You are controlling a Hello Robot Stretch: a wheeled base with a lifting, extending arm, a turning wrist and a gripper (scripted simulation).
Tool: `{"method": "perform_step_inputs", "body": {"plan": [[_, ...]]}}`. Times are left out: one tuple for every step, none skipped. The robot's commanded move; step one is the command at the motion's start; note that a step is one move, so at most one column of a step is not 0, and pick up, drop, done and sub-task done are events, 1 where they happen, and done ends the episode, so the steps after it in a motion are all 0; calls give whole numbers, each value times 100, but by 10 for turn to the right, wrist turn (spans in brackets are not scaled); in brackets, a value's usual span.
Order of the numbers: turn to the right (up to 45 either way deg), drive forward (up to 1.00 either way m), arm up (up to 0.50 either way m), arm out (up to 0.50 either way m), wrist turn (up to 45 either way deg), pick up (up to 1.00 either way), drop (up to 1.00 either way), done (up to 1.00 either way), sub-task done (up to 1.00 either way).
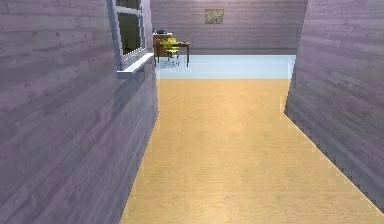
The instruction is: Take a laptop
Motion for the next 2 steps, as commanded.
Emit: {"method": "perform_step_inputs", "body": {"plan": [[0,0,0,0,450,0,0,0,0],[0,0,0,0,450,0,0,0,0]]}}
